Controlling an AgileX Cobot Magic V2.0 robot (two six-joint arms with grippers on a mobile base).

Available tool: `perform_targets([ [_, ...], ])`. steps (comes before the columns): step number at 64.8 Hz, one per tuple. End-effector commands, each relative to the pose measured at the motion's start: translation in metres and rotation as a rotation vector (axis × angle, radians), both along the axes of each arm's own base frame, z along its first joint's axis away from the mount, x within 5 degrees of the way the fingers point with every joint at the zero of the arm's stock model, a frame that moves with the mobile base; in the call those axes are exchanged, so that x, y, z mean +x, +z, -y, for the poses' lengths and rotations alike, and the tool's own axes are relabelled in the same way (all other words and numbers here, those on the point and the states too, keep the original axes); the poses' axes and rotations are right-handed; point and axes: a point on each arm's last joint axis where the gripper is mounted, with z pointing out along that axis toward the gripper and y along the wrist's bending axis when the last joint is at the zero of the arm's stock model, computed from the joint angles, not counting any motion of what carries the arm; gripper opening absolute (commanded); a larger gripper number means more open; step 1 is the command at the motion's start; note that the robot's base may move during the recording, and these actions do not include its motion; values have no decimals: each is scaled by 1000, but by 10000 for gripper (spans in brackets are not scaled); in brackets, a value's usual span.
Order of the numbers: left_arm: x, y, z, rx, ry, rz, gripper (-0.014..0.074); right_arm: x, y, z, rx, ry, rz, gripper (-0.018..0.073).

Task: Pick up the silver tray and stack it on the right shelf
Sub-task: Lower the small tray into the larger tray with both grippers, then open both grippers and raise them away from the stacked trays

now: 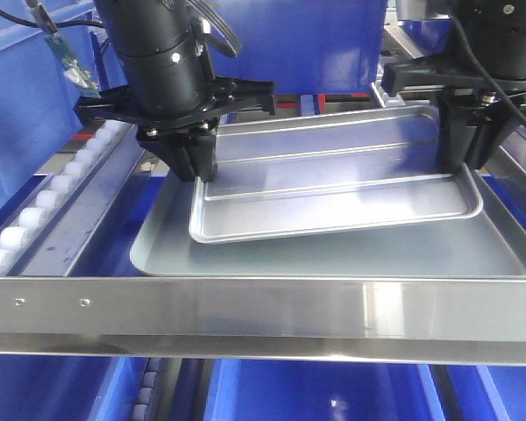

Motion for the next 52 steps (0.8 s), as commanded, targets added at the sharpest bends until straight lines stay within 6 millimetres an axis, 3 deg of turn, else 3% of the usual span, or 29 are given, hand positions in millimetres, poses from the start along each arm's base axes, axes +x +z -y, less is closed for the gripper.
perform_targets([
  [1, 3, 29, -7, -34, -30, 71, -71, 1, 27, 8, -34, 26, 115, 81],
  [6, 6, 29, -11, -48, -25, 60, 33, 1, 27, 8, -35, 26, 113, 161],
  [17, 8, 35, -12, -50, -20, 69, 384, 0, 27, 8, -37, 25, 107, 459],
  [25, 10, 43, -11, -51, -17, 80, 467, -1, 28, 9, -38, 24, 102, 585],
  [33, 9, 52, -13, -31, -9, 60, 463, -5, 36, 10, -33, 23, 122, 579],
  [41, 4, 65, -18, 11, -9, 26, 463, -16, 57, 13, -17, 21, 181, 529],
  [47, -8, 80, -24, 36, -30, 26, 417, -30, 78, 17, -6, 17, 225, 417],
  [52, -24, 96, -30, 57, -63, 50, 303, -46, 94, 22, 2, 14, 255, 290],
])
